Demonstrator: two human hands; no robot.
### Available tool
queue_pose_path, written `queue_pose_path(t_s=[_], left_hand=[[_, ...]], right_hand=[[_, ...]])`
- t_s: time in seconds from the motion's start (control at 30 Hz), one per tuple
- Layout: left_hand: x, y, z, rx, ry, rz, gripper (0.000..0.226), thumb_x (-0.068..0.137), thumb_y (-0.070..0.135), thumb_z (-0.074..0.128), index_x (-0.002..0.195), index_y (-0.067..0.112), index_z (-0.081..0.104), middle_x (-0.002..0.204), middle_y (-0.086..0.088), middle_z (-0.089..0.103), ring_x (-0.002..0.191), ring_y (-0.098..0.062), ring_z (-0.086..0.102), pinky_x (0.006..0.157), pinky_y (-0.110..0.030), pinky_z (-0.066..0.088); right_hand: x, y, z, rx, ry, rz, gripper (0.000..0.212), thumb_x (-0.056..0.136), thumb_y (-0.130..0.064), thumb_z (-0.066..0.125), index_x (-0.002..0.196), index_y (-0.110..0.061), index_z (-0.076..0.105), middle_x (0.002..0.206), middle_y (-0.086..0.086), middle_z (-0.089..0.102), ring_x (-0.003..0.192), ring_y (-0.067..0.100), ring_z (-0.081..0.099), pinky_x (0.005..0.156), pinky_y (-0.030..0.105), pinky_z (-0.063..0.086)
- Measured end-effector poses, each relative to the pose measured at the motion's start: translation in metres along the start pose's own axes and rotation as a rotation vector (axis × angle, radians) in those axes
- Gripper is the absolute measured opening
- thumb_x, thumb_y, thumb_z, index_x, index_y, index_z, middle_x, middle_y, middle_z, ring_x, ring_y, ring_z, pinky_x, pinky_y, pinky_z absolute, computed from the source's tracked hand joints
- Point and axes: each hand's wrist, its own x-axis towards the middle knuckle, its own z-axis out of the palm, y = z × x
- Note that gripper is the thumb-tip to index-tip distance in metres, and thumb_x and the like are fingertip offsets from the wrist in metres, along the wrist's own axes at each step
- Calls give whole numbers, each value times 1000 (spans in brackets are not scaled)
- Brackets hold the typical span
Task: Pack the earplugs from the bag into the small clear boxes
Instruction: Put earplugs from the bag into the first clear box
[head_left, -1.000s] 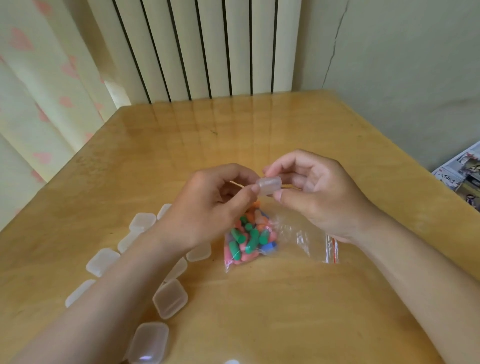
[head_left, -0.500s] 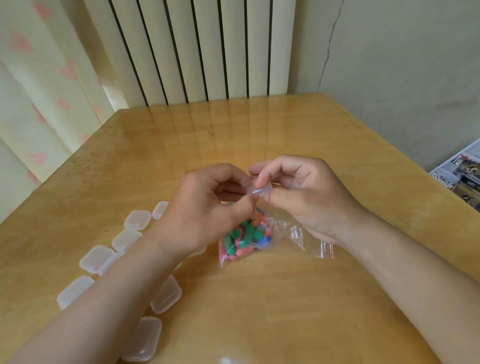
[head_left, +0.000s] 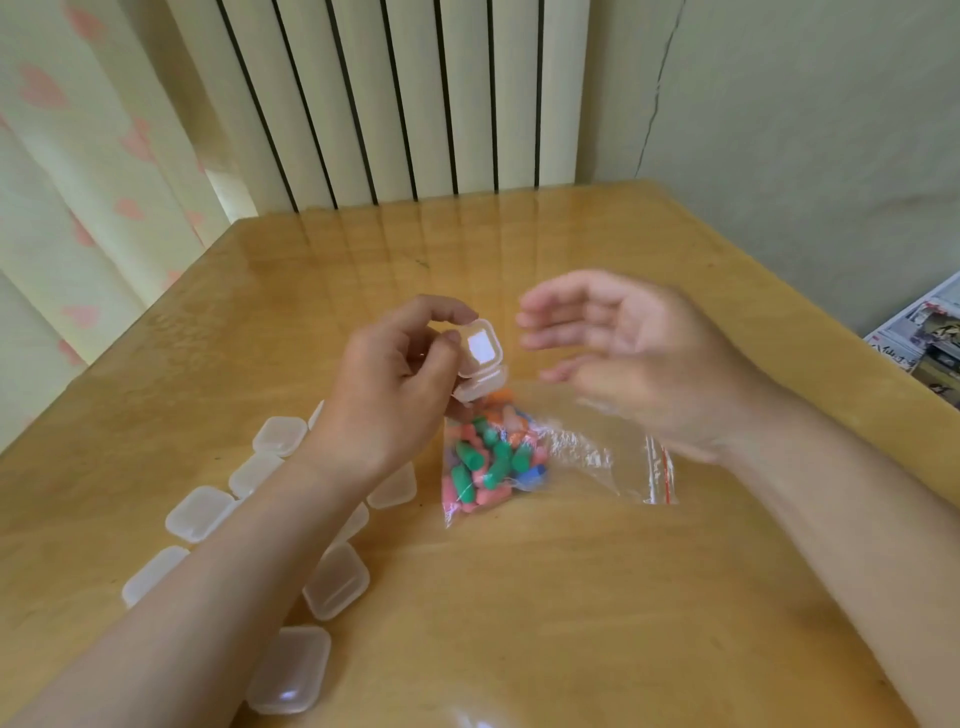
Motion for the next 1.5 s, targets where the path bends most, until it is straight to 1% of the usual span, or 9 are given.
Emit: queue_pose_path(t_s=[0.1,0.2,0.3,0.47,0.67,0.87,1.13,1.4,1.5], left_hand=[[1,-4,-1,89,-32,-12,29,95,0,53,98,24,68,73,-15,69,55,-24,68,55,-34,57],[1,-7,-2,97,-74,-17,30,95,2,56,105,28,67,66,-3,63,57,-28,66,57,-33,55],[0,-9,-1,113,-123,-19,31,95,4,58,112,29,65,82,-17,64,70,-41,66,68,-42,58],[-1,-9,-2,130,-159,-46,31,96,6,58,115,29,64,90,-15,65,71,-40,68,71,-46,58],[-1,-10,-2,136,-150,-53,30,96,5,57,115,28,64,89,-14,64,69,-39,68,71,-47,59],[-1,-11,-2,143,-157,-41,30,96,6,57,116,27,64,87,-12,65,68,-35,69,70,-42,59],[-2,-12,-3,150,-166,-20,32,95,4,56,121,21,65,85,-13,63,63,-28,69,60,-22,52],[-2,-13,-3,169,-176,3,32,95,4,57,123,19,64,83,-13,65,61,-22,67,59,-18,49],[-2,-13,-3,179,-176,15,32,95,4,57,123,18,64,84,-16,65,64,-26,66,60,-19,50]], right_hand=[[2,-3,-27,-384,195,4,41,74,20,56,70,-21,64,68,-7,67,66,15,62,63,32,51],[1,6,-45,-776,198,186,29,75,6,59,65,-21,62,66,-4,62,61,16,56,58,31,46],[-4,9,-51,-908,79,424,20,77,-3,61,71,-22,62,74,-1,66,65,21,64,58,32,50],[-7,5,-44,-558,11,437,22,77,11,66,72,-10,58,53,2,63,47,18,59,55,35,53],[-4,-2,-20,-163,39,357,16,91,2,66,77,9,72,69,17,72,51,20,63,47,26,53],[-7,6,-11,-196,-192,435,5,85,8,72,86,5,76,82,26,73,70,30,70,70,42,61],[-6,17,1,-316,-204,359,18,85,9,68,76,-5,77,53,1,66,43,10,56,49,22,45],[-7,15,7,-271,-189,349,20,84,4,71,69,-9,74,61,10,64,44,14,52,49,32,56],[-7,14,5,-295,-214,348,19,87,0,69,70,-7,72,48,0,58,40,14,47,44,27,48]])
